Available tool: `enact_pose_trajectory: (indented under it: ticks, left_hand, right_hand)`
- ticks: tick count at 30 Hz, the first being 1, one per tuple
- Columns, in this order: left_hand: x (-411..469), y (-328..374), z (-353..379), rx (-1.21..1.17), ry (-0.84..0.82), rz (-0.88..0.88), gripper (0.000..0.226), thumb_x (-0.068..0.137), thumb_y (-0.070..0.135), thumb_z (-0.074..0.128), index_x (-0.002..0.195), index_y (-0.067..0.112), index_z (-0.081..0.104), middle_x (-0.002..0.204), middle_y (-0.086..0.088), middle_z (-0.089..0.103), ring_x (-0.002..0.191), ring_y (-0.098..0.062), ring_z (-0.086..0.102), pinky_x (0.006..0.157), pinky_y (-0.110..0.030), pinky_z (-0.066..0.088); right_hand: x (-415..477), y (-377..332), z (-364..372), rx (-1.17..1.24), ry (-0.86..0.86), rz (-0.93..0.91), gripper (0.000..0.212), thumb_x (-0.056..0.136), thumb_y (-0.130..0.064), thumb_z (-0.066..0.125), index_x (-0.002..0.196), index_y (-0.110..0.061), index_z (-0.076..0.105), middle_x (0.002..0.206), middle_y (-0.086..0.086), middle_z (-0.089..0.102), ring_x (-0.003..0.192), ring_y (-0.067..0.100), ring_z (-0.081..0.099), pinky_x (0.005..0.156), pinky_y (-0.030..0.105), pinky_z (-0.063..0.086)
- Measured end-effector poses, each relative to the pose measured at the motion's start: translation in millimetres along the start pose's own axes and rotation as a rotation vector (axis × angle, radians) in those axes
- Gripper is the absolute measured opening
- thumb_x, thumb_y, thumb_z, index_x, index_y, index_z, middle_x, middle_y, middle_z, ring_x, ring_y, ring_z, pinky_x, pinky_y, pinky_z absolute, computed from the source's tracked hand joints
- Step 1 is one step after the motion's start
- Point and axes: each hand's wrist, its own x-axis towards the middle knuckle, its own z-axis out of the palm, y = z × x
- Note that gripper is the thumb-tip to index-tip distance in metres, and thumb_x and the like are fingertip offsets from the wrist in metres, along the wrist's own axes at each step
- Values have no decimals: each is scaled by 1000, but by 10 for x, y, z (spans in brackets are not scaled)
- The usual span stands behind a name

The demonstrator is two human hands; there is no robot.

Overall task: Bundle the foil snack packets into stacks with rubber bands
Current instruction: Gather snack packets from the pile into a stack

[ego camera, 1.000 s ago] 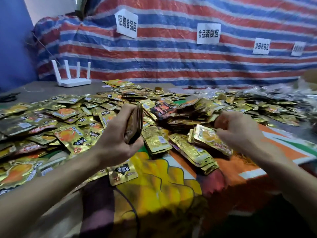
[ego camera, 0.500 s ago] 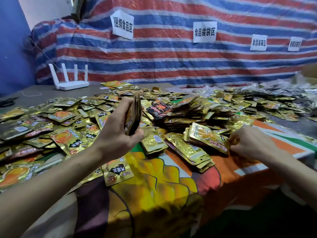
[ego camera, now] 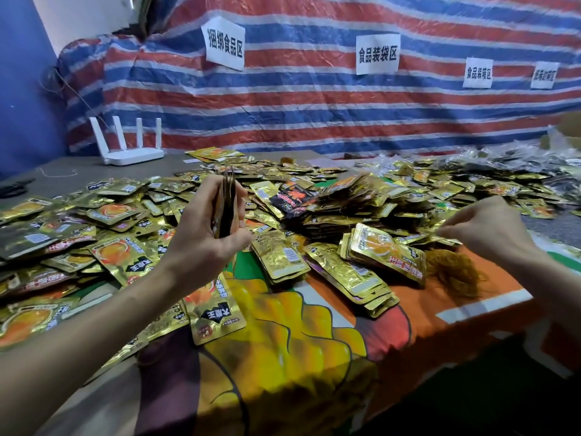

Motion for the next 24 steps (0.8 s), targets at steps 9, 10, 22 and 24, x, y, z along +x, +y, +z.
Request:
enact_pose_trajectory:
  ticks: [9,10,22,24]
  left_hand:
    - [11,-97,-86,-177,113,-161,37,68,7,58,103,2,47,85,-12,47,76,-26,46,71,-44,40]
    - [7,-113,-99,-210,130,-177,36,68,7,58,103,4,47,84,-10,48,76,-24,46,72,-43,40]
    - [-101,-305,-532,-378,288,-506,39,61,9,63,99,0,62,78,-5,68,69,-17,62,71,-31,50]
    - [-102,-308,-615,-362,287,-595,50,59,13,64,106,-6,62,76,-5,65,67,-15,60,67,-28,50]
  right_hand:
    - [-103,-777,25,445,-97,-160,11,93,-25,70,82,-22,70,85,-2,72,82,10,65,66,25,47]
    - [-135,-919,65,493,-135,-183,10,93,-24,69,84,-21,70,86,-3,72,79,6,66,63,22,47]
    - [-698,-2536,1017,716,-468,-527,15,90,-26,75,83,-12,75,77,9,75,61,6,59,56,20,44]
    - [-766,-2687,1194,730,-451,-548,16,90,-23,75,86,-8,77,77,11,73,62,8,57,58,25,43]
